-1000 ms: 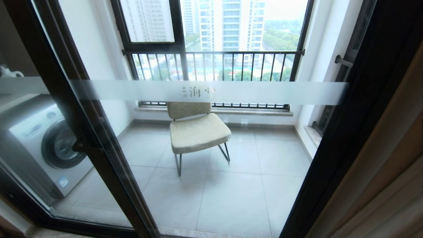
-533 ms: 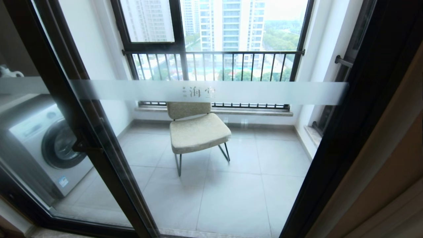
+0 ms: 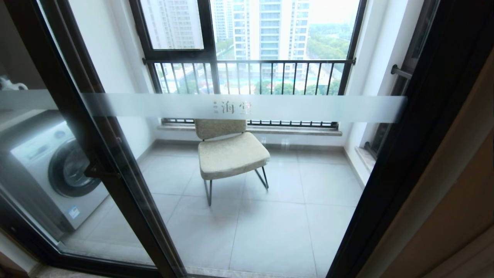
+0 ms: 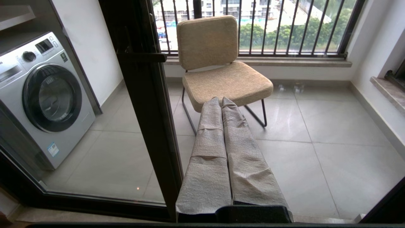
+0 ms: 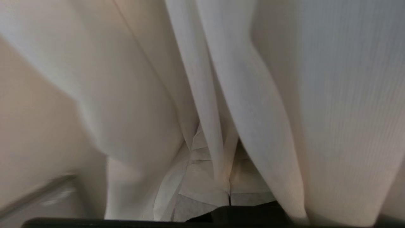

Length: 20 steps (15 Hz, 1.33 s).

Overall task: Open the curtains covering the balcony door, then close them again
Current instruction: Pull the inner curtains open on both sides

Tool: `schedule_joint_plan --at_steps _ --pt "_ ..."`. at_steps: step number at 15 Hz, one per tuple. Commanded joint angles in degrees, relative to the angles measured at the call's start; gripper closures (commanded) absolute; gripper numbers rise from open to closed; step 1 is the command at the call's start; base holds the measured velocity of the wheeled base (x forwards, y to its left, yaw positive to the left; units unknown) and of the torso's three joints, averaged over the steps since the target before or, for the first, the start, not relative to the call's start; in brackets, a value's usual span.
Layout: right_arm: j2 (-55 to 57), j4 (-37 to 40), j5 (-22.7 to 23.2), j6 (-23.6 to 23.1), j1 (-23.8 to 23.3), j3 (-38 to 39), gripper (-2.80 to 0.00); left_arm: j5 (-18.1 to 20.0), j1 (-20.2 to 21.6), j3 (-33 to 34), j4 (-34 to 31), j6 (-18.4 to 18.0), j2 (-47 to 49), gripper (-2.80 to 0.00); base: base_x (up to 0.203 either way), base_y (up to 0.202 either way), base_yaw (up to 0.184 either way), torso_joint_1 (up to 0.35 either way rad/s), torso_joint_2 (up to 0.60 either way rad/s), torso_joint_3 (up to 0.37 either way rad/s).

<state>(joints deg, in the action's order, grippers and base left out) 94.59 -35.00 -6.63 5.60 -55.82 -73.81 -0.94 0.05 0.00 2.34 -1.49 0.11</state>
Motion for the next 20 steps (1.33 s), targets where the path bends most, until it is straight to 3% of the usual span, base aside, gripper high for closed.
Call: schedule_joint_plan --at_steps 1,8,14,17,20 --pt "1.0 0.0 0.0 0.0 -0.8 0.1 0.00 0.0 0.0 0.0 0.0 0.0 0.0 0.00 0.000 0.000 0.000 0.000 0.00 0.000" --pt "-0.4 0.2 0.1 -0.1 -0.6 0.2 0.00 0.0 0.0 0.0 0.0 0.0 0.0 0.00 0.000 0.000 0.000 0.000 0.00 0.000" --pt "-7.4 0.2 12.9 -0.2 1.3 1.4 0.00 0.0 0.0 0.0 0.0 0.0 0.0 0.00 0.000 0.000 0.000 0.000 0.00 0.000" --pt "-12.4 0.2 19.2 0.0 5.3 4.3 0.00 0.0 0.0 0.0 0.0 0.0 0.0 0.00 0.000 0.000 0.000 0.000 0.00 0.000" --pt "-16.1 0.4 21.6 0.0 11.8 6.9 0.00 0.0 0.0 0.0 0.0 0.0 0.0 0.00 0.000 0.000 0.000 0.000 0.00 0.000"
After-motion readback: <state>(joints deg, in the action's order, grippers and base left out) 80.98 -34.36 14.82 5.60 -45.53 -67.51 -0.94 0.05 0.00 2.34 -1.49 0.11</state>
